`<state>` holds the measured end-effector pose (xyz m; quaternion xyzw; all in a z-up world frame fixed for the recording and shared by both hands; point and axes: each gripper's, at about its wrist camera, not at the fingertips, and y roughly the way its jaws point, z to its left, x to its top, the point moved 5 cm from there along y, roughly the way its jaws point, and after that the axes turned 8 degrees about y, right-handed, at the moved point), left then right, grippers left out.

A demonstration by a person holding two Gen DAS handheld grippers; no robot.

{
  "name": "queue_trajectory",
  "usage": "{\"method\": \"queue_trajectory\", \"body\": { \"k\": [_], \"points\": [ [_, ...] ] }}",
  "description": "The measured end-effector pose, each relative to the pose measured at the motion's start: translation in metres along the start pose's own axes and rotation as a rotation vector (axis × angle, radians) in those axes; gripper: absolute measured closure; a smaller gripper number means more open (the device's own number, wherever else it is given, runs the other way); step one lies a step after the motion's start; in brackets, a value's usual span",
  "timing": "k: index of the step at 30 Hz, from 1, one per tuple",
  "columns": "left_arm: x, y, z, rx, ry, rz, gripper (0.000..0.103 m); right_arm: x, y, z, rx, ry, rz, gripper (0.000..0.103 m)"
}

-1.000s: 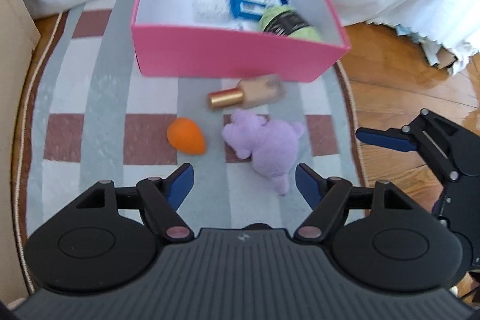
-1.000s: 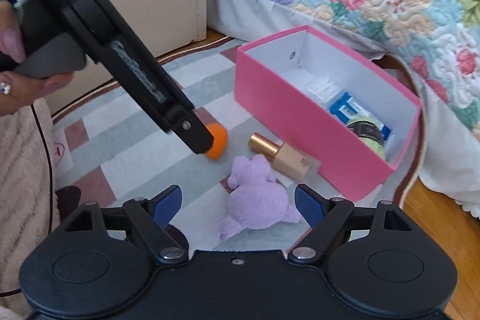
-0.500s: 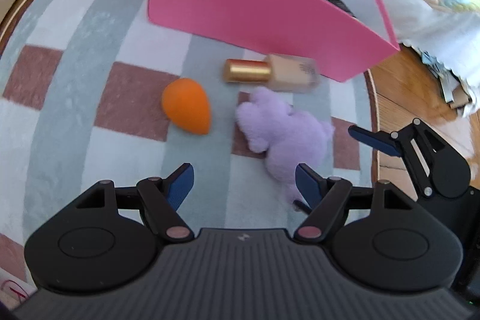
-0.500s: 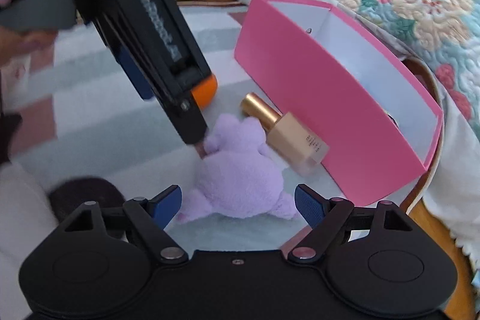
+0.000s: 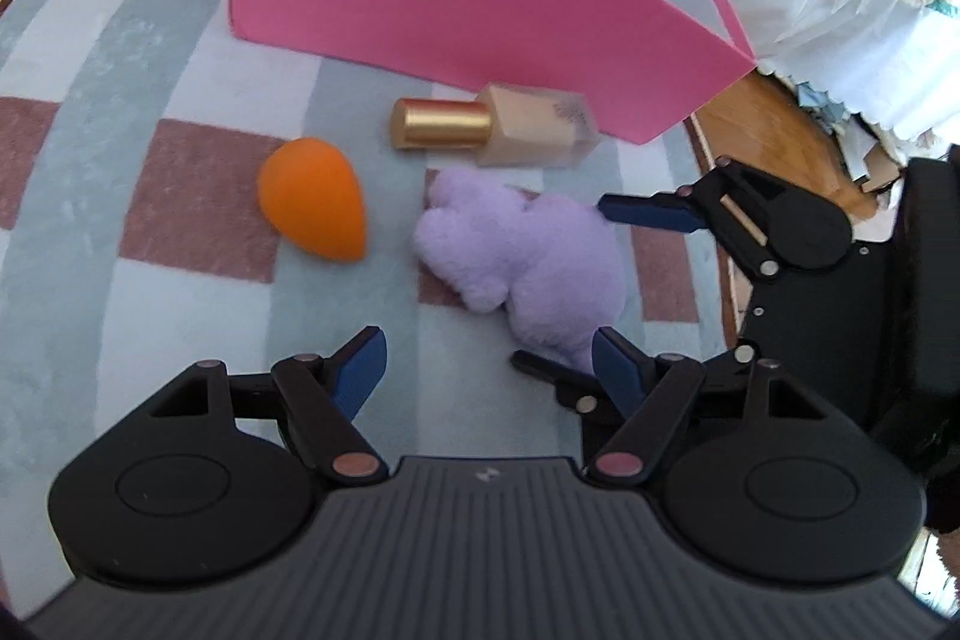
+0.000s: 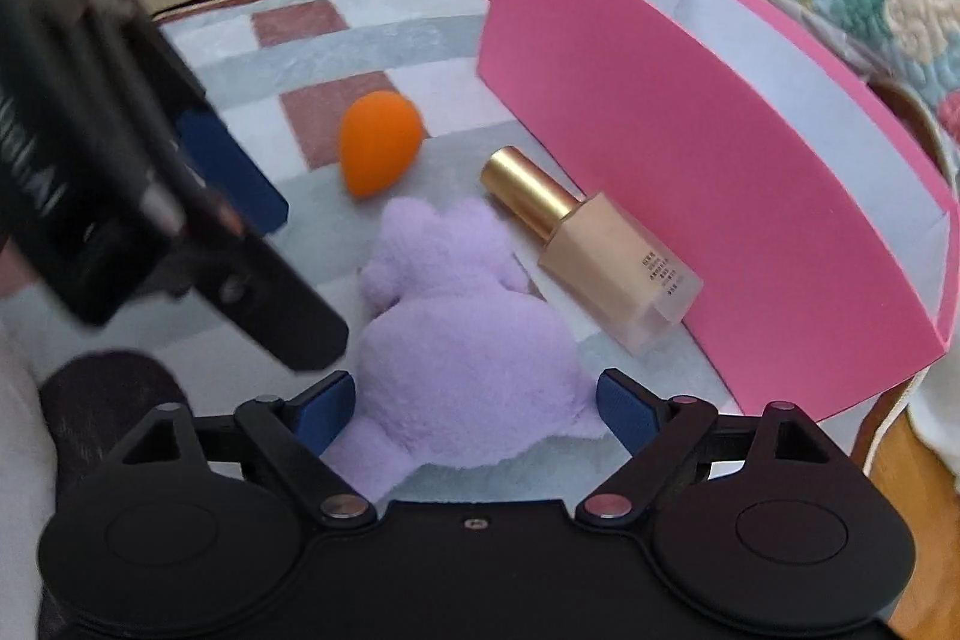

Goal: Organize objects
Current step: 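Lower the right gripper onto the purple plush toy and close it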

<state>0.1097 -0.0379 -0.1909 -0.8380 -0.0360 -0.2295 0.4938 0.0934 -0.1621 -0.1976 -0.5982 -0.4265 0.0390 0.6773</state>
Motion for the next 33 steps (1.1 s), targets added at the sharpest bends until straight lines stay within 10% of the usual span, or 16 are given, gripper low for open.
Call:
{"method": "queue_trajectory", "body": {
  "k": [16, 33],
  "points": [
    [0.006, 0.026, -0.006, -0.136, -0.084, -0.025, 0.067, 0.008, 0.021, -0.025, 0.058, 0.151, -0.008, 0.006],
    [-0.002, 0.004, 0.018, -0.118, -0.176, 0.037, 0.056, 0.0, -0.028, 0.01, 0.303, 0.376, 0.063, 0.012]
  ]
}}
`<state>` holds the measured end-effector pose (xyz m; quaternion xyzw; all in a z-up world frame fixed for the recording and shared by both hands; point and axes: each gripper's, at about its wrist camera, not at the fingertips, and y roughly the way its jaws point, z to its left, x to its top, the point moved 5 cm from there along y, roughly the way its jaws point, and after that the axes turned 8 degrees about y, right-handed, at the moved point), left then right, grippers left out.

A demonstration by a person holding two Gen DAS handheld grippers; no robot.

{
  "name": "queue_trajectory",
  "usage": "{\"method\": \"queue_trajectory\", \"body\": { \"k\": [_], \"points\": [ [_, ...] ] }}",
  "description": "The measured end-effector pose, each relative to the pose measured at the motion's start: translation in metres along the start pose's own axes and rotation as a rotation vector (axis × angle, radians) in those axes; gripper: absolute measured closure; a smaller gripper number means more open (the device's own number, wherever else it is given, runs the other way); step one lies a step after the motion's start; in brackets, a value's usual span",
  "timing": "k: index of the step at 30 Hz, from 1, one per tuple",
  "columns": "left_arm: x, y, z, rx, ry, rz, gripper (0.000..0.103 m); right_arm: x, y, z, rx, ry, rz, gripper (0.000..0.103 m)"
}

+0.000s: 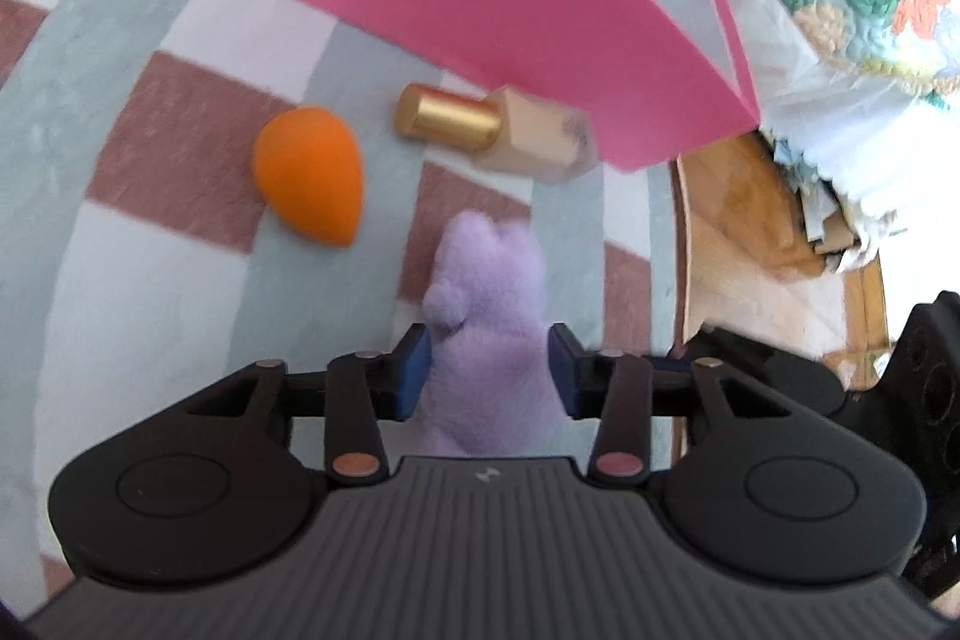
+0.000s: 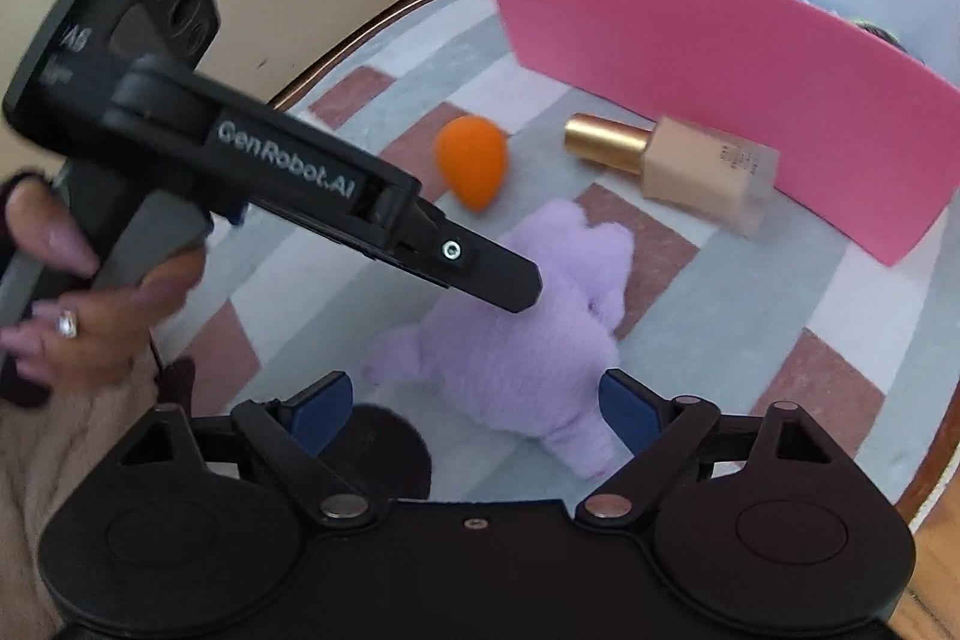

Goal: Organize objects
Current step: 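Lower the right gripper onto the purple plush toy and close it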

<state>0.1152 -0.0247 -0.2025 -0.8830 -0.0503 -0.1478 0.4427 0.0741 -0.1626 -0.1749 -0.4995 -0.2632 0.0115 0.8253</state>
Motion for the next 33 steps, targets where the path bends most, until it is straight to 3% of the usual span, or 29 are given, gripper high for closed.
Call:
{"method": "queue_trajectory", "body": {
  "k": [3, 6, 10, 14, 18, 26, 33],
  "points": [
    [-0.005, 0.001, 0.005, 0.05, 0.024, 0.03, 0.049, -0.003, 0.003, -0.001, -0.043, -0.009, -0.002, 0.013],
    [-0.008, 0.001, 0.005, 0.061, 0.029, 0.038, 0.047, -0.01, 0.011, -0.001, -0.087, -0.038, 0.014, 0.023],
    [-0.011, -0.003, 0.006, 0.069, 0.043, 0.033, 0.048, -0.017, 0.016, 0.003, -0.121, -0.069, -0.016, 0.045],
    [-0.02, 0.003, 0.002, 0.013, -0.021, 0.027, 0.059, -0.02, 0.011, -0.001, -0.112, -0.025, -0.097, 0.045],
    [-0.02, 0.002, -0.003, 0.028, 0.008, -0.003, 0.062, -0.023, 0.011, 0.002, -0.141, -0.003, -0.122, 0.045],
    [-0.017, -0.013, -0.017, 0.033, 0.08, -0.038, 0.062, -0.021, -0.002, 0.009, -0.159, 0.018, -0.153, 0.045],
    [-0.005, -0.036, -0.036, -0.02, 0.103, -0.069, 0.063, -0.015, -0.026, 0.021, -0.219, -0.009, -0.176, 0.045]
  ]
}}
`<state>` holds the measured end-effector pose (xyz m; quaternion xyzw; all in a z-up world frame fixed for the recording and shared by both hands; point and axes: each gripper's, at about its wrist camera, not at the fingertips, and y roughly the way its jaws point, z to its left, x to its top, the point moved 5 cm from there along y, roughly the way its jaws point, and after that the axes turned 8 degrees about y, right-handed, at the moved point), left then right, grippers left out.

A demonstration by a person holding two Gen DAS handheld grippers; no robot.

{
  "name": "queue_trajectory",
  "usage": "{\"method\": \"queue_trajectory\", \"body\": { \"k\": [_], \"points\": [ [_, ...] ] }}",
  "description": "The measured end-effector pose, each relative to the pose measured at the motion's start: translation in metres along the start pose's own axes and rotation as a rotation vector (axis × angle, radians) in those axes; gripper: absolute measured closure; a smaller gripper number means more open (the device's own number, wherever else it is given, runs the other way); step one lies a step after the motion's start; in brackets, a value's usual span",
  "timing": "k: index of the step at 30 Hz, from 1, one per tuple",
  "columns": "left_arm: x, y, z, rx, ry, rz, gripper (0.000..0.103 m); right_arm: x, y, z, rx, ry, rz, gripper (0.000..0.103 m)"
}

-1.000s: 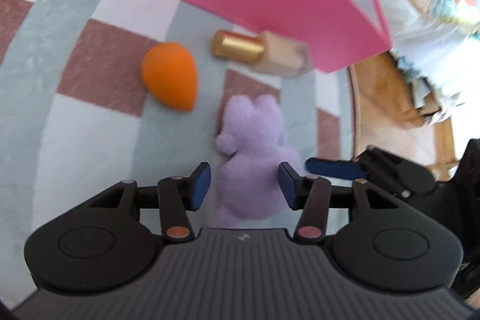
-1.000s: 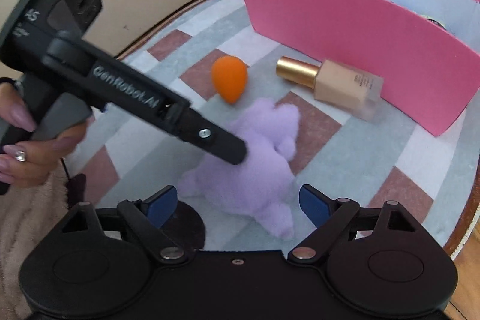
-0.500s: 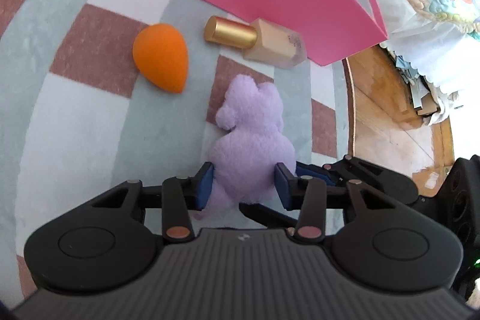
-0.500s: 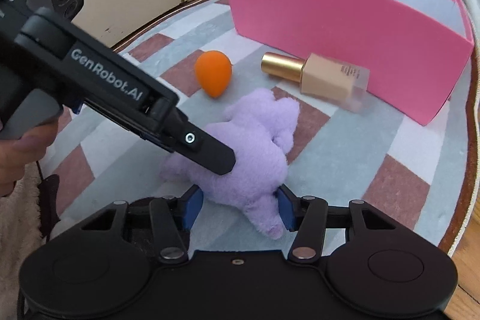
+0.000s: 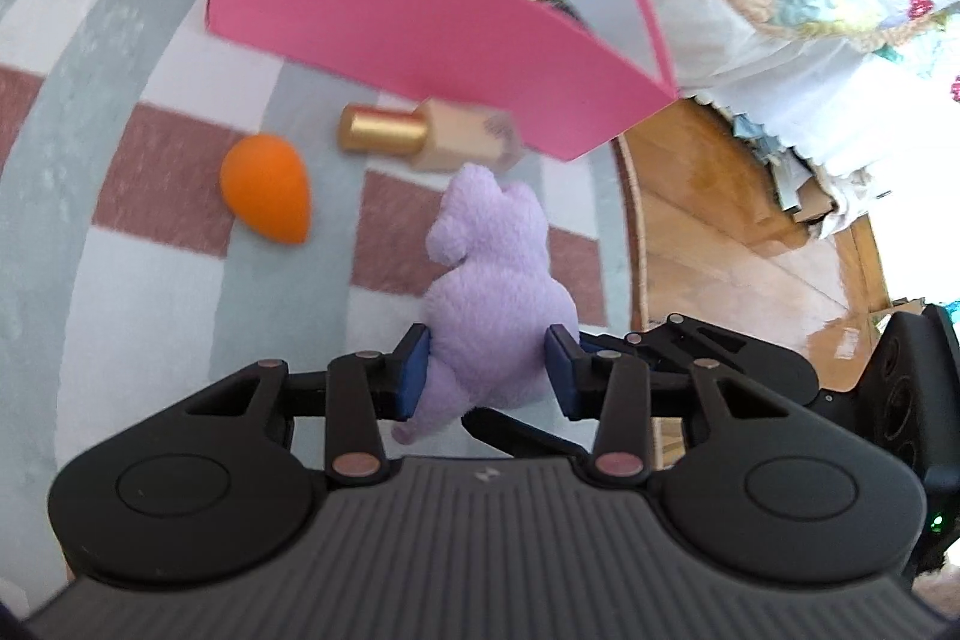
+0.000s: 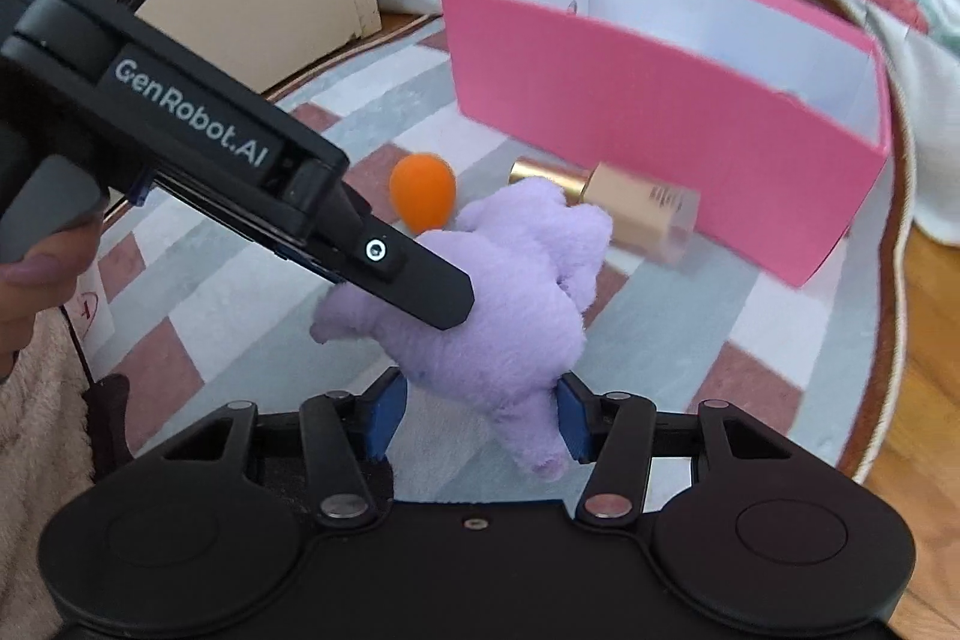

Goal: Organize objects
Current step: 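Lower the right gripper onto the purple plush toy and close it, then carry the plush toy into the pink box and open the right gripper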

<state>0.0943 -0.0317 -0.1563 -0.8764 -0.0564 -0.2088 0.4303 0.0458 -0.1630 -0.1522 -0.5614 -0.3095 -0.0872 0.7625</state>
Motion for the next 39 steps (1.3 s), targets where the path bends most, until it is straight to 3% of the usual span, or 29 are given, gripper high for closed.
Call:
{"method": "queue_trajectory", "body": {
  "k": [4, 9, 19, 27, 32, 39],
  "points": [
    [0.012, -0.006, -0.004, -0.014, -0.035, -0.037, 0.063, 0.017, -0.008, -0.002, -0.032, 0.04, -0.04, 0.044],
    [0.025, -0.025, -0.009, -0.013, -0.026, -0.077, 0.063, 0.033, -0.022, 0.007, -0.058, -0.015, -0.091, 0.044],
    [0.067, -0.075, -0.036, 0.076, 0.088, -0.145, 0.063, 0.086, -0.048, 0.023, -0.084, -0.088, -0.181, 0.044],
    [0.128, -0.095, -0.047, 0.159, 0.15, -0.158, 0.061, 0.147, -0.052, 0.019, -0.079, -0.181, -0.211, 0.045],
    [0.173, -0.083, -0.034, 0.193, 0.138, -0.118, 0.059, 0.189, -0.031, 0.002, -0.05, -0.186, -0.194, 0.045],
    [0.214, -0.038, -0.003, 0.262, 0.111, -0.022, 0.059, 0.215, 0.023, -0.036, 0.069, -0.018, -0.113, 0.045]
  ]
}}
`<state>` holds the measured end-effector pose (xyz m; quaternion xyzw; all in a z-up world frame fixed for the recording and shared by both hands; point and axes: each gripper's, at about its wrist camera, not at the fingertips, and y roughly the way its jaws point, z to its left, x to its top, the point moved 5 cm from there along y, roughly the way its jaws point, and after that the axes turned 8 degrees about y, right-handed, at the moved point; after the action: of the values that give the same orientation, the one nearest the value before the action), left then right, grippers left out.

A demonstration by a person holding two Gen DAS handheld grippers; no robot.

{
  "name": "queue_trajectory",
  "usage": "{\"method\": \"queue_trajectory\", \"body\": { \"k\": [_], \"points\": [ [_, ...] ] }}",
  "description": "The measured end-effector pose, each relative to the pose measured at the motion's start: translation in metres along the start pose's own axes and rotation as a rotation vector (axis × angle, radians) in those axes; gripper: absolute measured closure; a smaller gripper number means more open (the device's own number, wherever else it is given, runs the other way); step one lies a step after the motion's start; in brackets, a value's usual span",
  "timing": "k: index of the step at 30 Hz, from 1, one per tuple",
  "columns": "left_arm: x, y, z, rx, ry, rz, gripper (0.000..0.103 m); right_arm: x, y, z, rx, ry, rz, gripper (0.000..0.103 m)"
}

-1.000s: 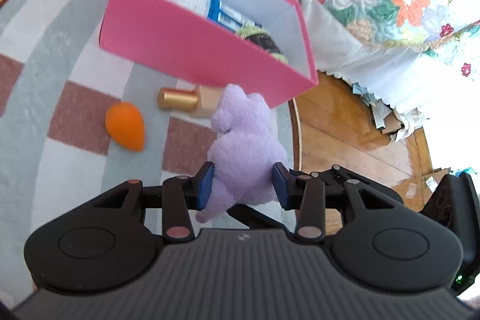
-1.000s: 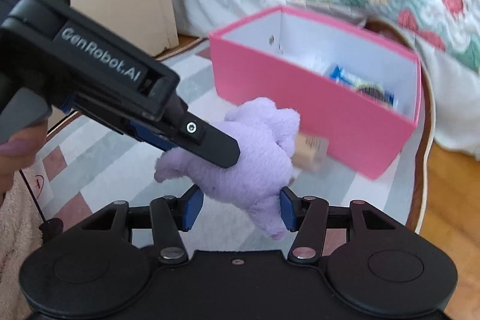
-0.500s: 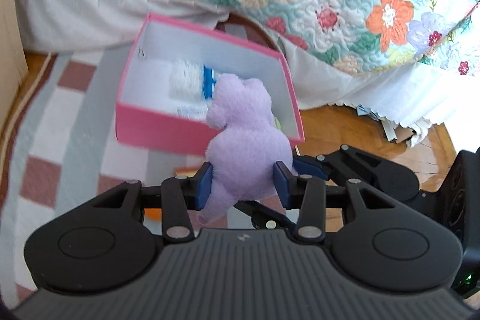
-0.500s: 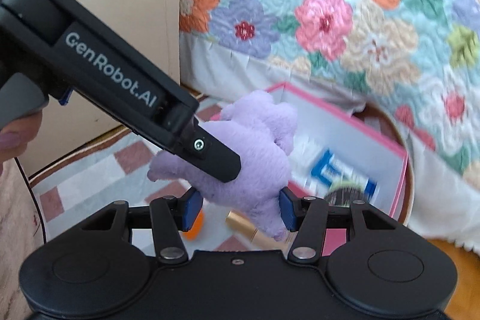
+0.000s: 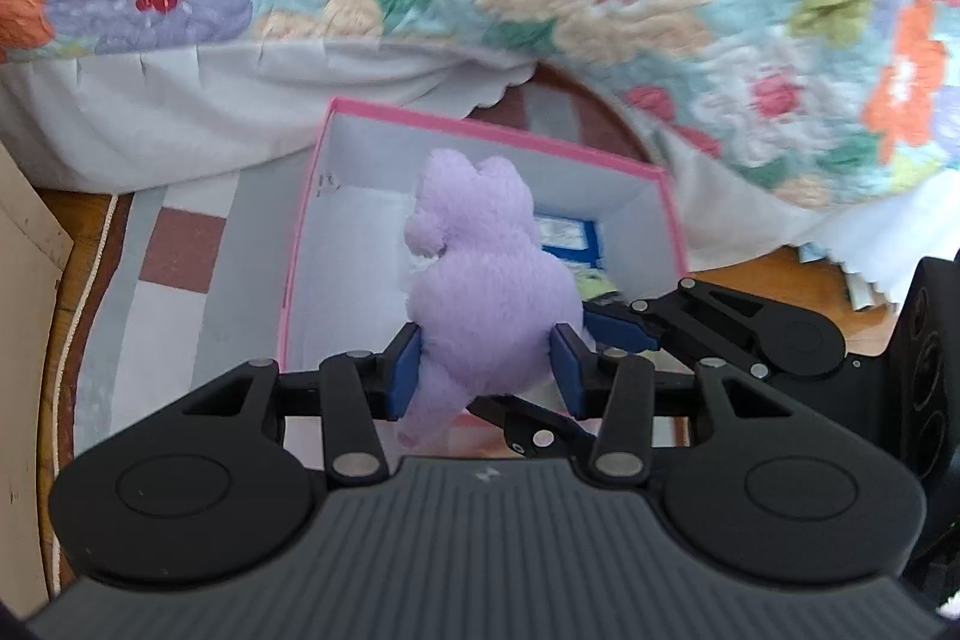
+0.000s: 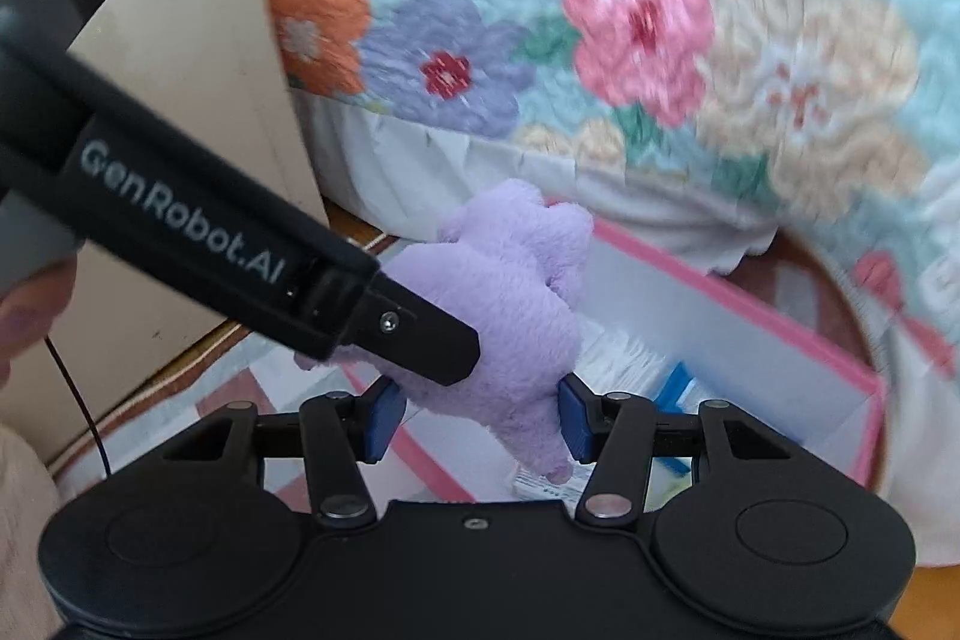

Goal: Organize objects
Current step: 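Carry the plush toy into the pink box and open the right gripper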

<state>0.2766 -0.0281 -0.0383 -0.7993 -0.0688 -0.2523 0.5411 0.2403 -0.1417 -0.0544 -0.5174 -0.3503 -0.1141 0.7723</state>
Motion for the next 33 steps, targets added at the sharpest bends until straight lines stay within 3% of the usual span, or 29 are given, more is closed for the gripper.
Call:
{"method": "queue_trajectory", "body": {
  "k": [9, 15, 19, 23, 29, 33],
  "points": [
    [0.01, 0.069, 0.027, 0.028, -0.019, 0.166, 0.058, -0.015, 0.067, -0.029, 0.026, 0.183, 0.119, 0.045],
    [0.006, 0.084, 0.035, 0.047, -0.032, 0.212, 0.058, -0.019, 0.087, -0.028, 0.031, 0.159, 0.163, 0.045],
    [0.008, 0.077, 0.032, 0.088, 0.009, 0.159, 0.059, -0.02, 0.091, -0.031, 0.026, 0.164, 0.177, 0.045],
    [0.008, 0.08, 0.032, 0.056, 0.011, 0.165, 0.061, -0.022, 0.098, -0.047, 0.033, 0.276, 0.208, 0.046],
    [0.006, 0.078, 0.034, 0.093, 0.008, 0.125, 0.062, -0.028, 0.115, -0.055, 0.098, 0.412, 0.244, 0.077],
    [0.003, 0.066, 0.032, 0.087, 0.002, 0.081, 0.062, -0.03, 0.112, -0.049, 0.084, 0.423, 0.229, 0.077]
  ]
}}
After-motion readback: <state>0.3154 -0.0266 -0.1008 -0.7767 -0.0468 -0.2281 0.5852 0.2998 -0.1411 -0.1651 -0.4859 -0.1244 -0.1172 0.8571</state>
